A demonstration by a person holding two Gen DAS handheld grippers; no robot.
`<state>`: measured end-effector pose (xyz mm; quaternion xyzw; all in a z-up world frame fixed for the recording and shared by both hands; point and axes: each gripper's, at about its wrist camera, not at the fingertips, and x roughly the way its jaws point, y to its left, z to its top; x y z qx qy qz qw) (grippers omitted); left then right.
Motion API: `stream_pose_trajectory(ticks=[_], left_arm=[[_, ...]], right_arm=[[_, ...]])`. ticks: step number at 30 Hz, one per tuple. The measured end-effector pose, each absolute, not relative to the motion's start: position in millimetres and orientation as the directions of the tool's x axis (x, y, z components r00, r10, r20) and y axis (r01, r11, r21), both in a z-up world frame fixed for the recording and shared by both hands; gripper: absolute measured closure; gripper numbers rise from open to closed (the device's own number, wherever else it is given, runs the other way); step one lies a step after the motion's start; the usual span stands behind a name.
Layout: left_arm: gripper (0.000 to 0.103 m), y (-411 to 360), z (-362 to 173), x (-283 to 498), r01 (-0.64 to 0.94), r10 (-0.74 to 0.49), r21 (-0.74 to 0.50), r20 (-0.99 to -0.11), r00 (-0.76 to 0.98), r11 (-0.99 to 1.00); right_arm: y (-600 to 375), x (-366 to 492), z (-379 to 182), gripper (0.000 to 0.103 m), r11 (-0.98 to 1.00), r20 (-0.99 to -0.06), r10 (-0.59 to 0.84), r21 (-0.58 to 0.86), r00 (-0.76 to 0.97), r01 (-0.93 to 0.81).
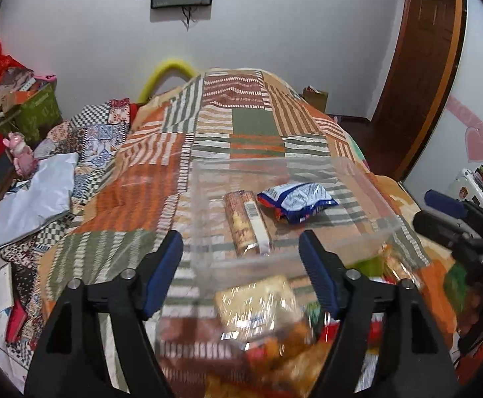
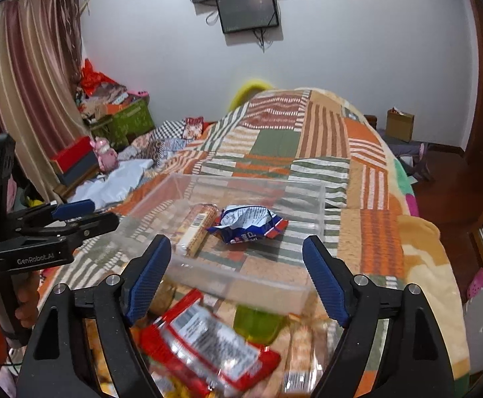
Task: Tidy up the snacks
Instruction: 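Open both tools to drop the wafer pack and chip bag into the box, then grasp the red snack bag with the left tool while the right tool grasps the yellow-white bag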
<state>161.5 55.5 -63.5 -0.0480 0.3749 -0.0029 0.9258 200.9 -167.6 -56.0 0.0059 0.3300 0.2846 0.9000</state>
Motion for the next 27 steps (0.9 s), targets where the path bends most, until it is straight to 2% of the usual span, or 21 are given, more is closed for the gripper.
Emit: stream_pose_trajectory(ticks=[2,7,18,25,27], left_arm=[[0.024,56.8,-63.1,144.3,-0.032,-0.036,-0.086,-0.685,0.728,0.996],[0.021,61.7,-70.9,113.6,-0.044,-0.041,-0.103,-0.699,0.714,0.994],[0.021,71.5,-113.7,61.3,-0.064,-0.050,-0.118,-0.763,0.645,0.991],[0.021,74.7,-130.0,39.7,-0.054,-0.067,-0.128,-0.779,0.624,0.990],[0.021,76.0,-133.5,38.7,-0.051,-0.077,-0.138,-0.783,0.617,0.989]], right_arm=[[-171.8,191.4,-55.4,0.023,0.838,-0.586,0.520,0.208,0.622,-0.504],[-177.8,170.4,-63.0,0.022,0.836,-0.594,0.525,0.225,0.610,-0.500],[-157.0,134.2,-113.2,0.022,0.817,-0.679,0.541,0.286,0.496,-0.500],[-136.1,123.9,-131.9,0.022,0.835,-0.729,0.494,0.247,0.474,-0.492],[-132.4,121.3,-135.1,0.018,0.841,-0.735,0.476,0.221,0.483,-0.493]])
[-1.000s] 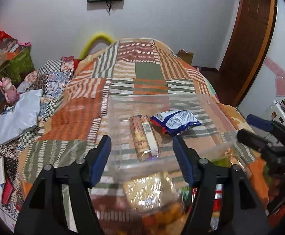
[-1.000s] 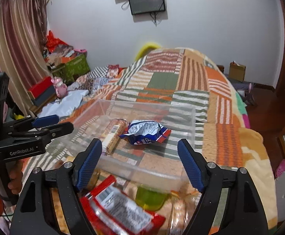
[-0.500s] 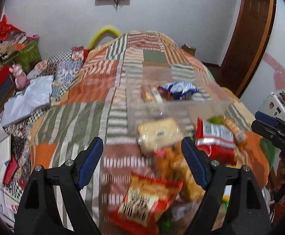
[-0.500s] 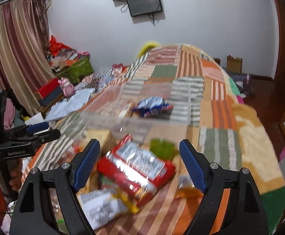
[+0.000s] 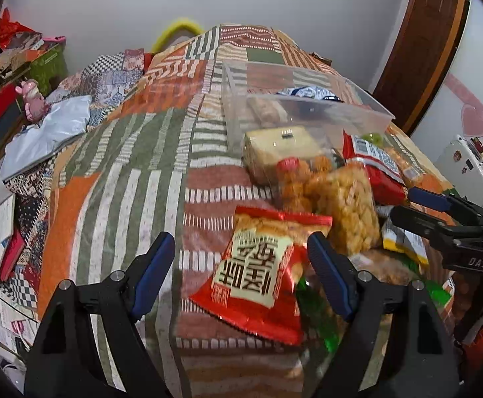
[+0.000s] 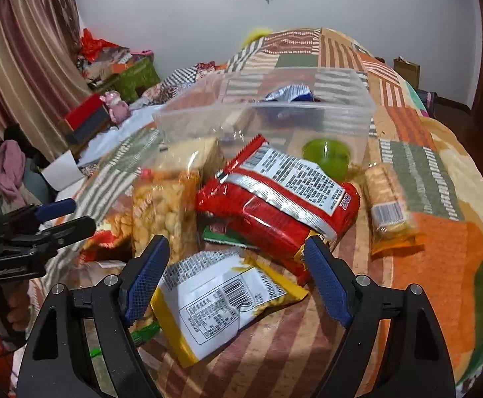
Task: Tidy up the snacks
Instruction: 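Grasp the red snack bag with the left tool while the right tool grasps the yellow-white bag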
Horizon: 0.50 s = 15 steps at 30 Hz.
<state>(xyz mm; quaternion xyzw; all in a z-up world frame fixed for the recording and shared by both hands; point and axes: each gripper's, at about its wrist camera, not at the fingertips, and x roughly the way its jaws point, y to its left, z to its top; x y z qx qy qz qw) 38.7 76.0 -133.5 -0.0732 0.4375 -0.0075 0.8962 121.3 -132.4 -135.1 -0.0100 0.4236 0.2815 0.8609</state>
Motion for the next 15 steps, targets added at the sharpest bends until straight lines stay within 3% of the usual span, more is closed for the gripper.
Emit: stream_pose_trajectory(ticks=[8,15], left_arm=[[0.021,69.0,-143.5,36.1,-0.013,-0.103,-0.141,-0.784,0.612,0.990],[0.021,73.7,-151.2,40.8,-0.015,-0.129,-0.173,-0.787,0.603,0.985]], right_arm=[[-132.3,110.2,-143.7,0.016,0.854,-0.752,0.416,0.131,0.512,-0.503],[-158.3,112.6,-152.5,0.017,0.868,-0.766,0.431,0.207,0.477,-0.451]])
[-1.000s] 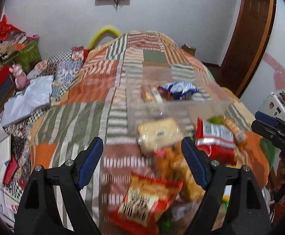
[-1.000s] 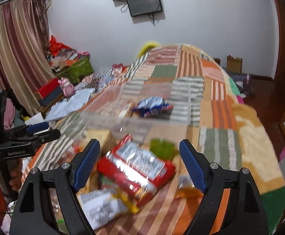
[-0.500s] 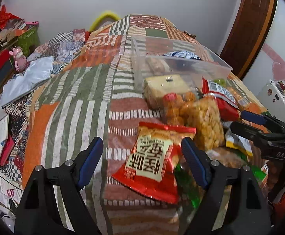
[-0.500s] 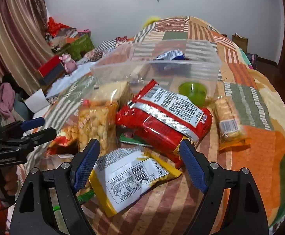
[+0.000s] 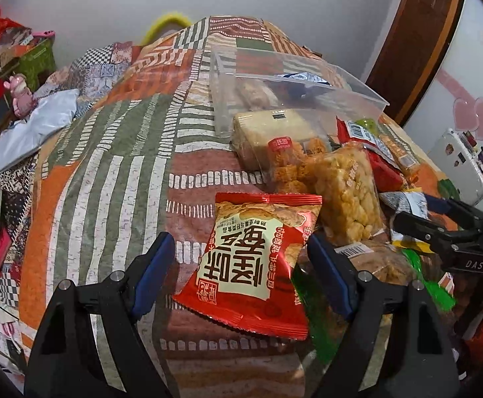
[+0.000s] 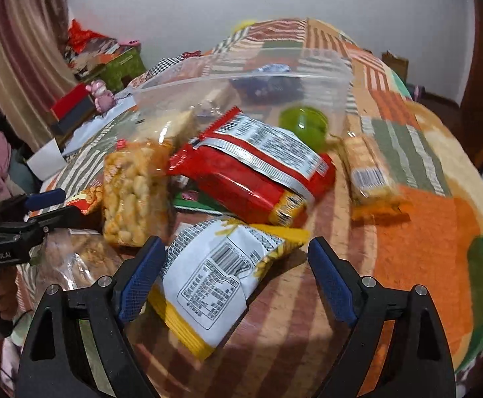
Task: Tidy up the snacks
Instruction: 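Grasp the red snack bag with the left tool while the right tool grasps the yellow-white bag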
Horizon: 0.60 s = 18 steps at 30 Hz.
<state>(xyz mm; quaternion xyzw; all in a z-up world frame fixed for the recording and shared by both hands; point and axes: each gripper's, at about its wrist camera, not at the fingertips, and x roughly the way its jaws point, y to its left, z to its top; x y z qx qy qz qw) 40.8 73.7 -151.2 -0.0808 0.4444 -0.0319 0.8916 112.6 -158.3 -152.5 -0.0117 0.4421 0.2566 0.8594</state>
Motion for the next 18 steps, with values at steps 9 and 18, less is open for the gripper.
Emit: stream_pose_trajectory(ticks=[9,18], left_arm=[[0.034,80.5,-162.5,48.2,-0.022,-0.150,-0.201,-0.796,0.587,0.979],[0.049,83.3,-164.5,48.7,-0.039,-0.155,-0.220,-0.793,0.589,0.975]], right_arm=[[-170.0,102.7,-148.2,0.046,0.844,-0.743,0.482,0.252,0.465,-0.473],[-173.4,98.7,-141.7,0.064,0.826,-0.715,0.514,0.263,0.474,-0.498]])
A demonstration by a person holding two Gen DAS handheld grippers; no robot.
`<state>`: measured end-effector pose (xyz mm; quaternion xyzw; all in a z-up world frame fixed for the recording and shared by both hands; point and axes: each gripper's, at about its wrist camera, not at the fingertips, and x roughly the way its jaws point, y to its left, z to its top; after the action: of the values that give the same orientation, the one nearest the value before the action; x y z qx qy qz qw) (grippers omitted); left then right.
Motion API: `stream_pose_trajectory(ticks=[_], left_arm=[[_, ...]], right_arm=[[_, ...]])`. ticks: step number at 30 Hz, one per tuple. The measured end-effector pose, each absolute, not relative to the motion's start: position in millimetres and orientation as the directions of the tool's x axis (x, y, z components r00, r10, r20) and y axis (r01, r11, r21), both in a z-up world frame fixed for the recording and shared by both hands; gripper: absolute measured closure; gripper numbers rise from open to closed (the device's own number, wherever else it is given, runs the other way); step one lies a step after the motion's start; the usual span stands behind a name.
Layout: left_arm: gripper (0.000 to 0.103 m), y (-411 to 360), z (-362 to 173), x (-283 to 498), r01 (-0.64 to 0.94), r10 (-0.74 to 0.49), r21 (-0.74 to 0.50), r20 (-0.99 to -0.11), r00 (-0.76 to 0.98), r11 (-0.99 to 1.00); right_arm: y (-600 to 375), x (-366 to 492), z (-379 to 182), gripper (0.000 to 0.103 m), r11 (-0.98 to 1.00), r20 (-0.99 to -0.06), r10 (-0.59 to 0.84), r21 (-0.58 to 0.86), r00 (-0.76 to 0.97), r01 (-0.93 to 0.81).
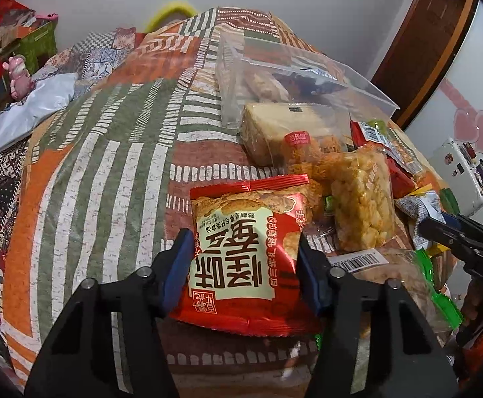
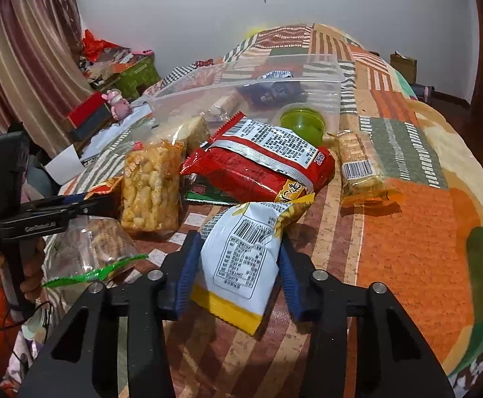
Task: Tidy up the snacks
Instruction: 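Grasp the red snack bag with the left tool while the right tool grasps the yellow-white bag, then lift both held bags and carry them over the clear plastic box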
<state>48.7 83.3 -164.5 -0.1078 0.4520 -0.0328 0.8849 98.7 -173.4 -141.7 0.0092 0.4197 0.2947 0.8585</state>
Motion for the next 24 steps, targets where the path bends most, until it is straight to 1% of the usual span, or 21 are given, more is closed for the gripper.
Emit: stream_pose_trajectory(ticks=[2,6,7,8,10,14,17,24], left_arm=[[0.057,82.6,-159.4,45.3,-0.038,-0.138,-0.201,-0.786,0.603,0.979],[0.062,84.2,-149.2,41.6,-0.050,-0.121,-0.194,-0.773,0.623,0.980],[0.064,84.7,-146.9,41.5,-0.054,-0.118,-0.194,-0.770,0.626,0.980],[0.070,84.9,-143.6,41.1,-0.057,-0.110,-0.188,-0.766,0.634,0.980],[0.075,85.7,-136.4,40.4,-0.060,-0.102,-0.185,-0.754,0.649,0.981],[0.078,87.0,-124.8,43.1,-0.061,-0.113,-0.206,-0.732,0.672,0.977],[0.078,84.4,-118.7,44.9,-0.060,-0.096,-0.188,-0.719,0.688,0.980],[0.078,84.3,-92.8,50.5,-0.058,-0.098,-0.206,-0.671,0.735,0.977]], right_arm=[[-174.6,97.2,-139.0,0.064,0.827,-0.708,0.514,0.257,0.484,-0.501],[-178.9,95.1,-130.1,0.064,0.827,-0.687,0.521,0.258,0.506,-0.500],[-179.6,94.8,-128.3,0.064,0.825,-0.683,0.524,0.260,0.509,-0.501],[-180.5,94.5,-125.1,0.064,0.824,-0.676,0.529,0.263,0.513,-0.503],[-182.2,93.8,-117.6,0.064,0.823,-0.662,0.533,0.260,0.527,-0.505],[-185.8,96.5,-102.3,0.064,0.823,-0.629,0.540,0.256,0.559,-0.507],[-188.1,99.8,-93.1,0.064,0.824,-0.609,0.541,0.247,0.580,-0.509],[-190.5,115.8,-77.4,0.064,0.831,-0.571,0.538,0.237,0.620,-0.503]])
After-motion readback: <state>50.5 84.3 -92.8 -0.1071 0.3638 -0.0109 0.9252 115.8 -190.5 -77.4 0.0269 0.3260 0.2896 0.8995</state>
